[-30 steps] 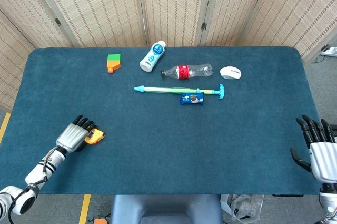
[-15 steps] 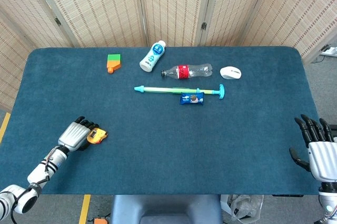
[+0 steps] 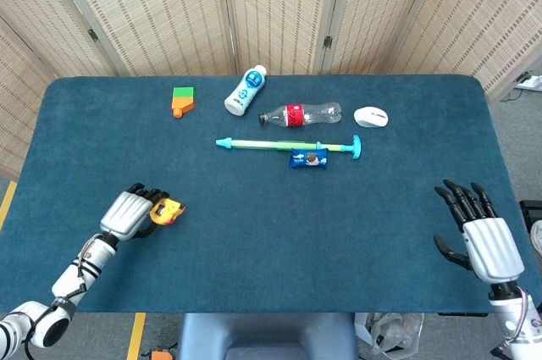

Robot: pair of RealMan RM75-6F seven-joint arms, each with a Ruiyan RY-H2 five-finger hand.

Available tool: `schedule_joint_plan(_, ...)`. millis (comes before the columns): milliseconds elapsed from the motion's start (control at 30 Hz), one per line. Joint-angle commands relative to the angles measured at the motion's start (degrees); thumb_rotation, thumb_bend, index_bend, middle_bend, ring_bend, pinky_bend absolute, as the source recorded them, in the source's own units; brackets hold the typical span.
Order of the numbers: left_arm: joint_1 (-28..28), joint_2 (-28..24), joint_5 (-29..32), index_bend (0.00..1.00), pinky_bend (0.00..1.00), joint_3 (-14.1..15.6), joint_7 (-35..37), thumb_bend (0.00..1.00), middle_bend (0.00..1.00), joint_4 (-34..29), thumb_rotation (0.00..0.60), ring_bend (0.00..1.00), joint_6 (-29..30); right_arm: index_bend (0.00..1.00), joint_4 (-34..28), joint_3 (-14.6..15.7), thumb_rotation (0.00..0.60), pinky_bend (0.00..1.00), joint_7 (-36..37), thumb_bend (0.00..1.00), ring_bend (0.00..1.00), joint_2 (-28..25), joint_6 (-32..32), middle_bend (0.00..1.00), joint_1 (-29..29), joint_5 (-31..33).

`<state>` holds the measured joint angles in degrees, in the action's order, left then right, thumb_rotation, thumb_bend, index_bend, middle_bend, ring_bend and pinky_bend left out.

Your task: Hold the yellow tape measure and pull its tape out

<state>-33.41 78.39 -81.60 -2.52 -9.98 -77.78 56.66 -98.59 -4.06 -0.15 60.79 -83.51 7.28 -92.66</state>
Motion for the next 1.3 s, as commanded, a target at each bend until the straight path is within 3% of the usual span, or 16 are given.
schedule_joint_plan(33, -0.48, -2.67, 2.67, 0.47, 0.21, -2.49, -5.19, 0.42, 0.44, -7.71, 0.600, 0.36, 1.37, 0.17, -2.57, -0.32, 0.600, 0.00, 1.63, 0.36, 0.10, -1.23, 4.00, 0.11, 3.20, -0.89)
schedule_joint_plan(300, -3.25, -5.70, 7.97, 0.47, 0.21, -6.74, -14.75, 0.43, 0.44, -20.87, 0.600, 0.36, 1.79, 0.26, -8.33, -3.45, 0.600, 0.00, 5.75, 0.33, 0.13, -2.10, 14.29, 0.15, 11.76, 1.20)
schedule_joint_plan(567, -7.00, -4.83, 14.68, 0.47, 0.21, -10.09, -24.57, 0.43, 0.44, -29.98, 0.600, 0.36, 3.15, 0.37, -9.38, -7.78, 0.600, 0.00, 8.85, 0.32, 0.14, 1.86, 22.96, 0.16, 20.27, 6.79)
schedule_joint_plan(967, -12.47, 1.37, 25.24, 0.47, 0.20, -11.94, -36.19, 0.43, 0.44, -33.93, 0.600, 0.36, 7.94, 0.47, -6.84, -12.79, 0.600, 0.00, 9.10, 0.32, 0.14, 10.12, 28.53, 0.16, 28.62, 17.74)
schedule_joint_plan(1300, -14.85, 4.82, 30.02, 0.47, 0.19, -11.92, -39.38, 0.43, 0.44, -34.51, 0.600, 0.36, 11.70, 0.48, -5.81, -15.79, 0.600, 0.00, 5.78, 0.32, 0.14, 13.21, 34.72, 0.16, 35.56, 28.75)
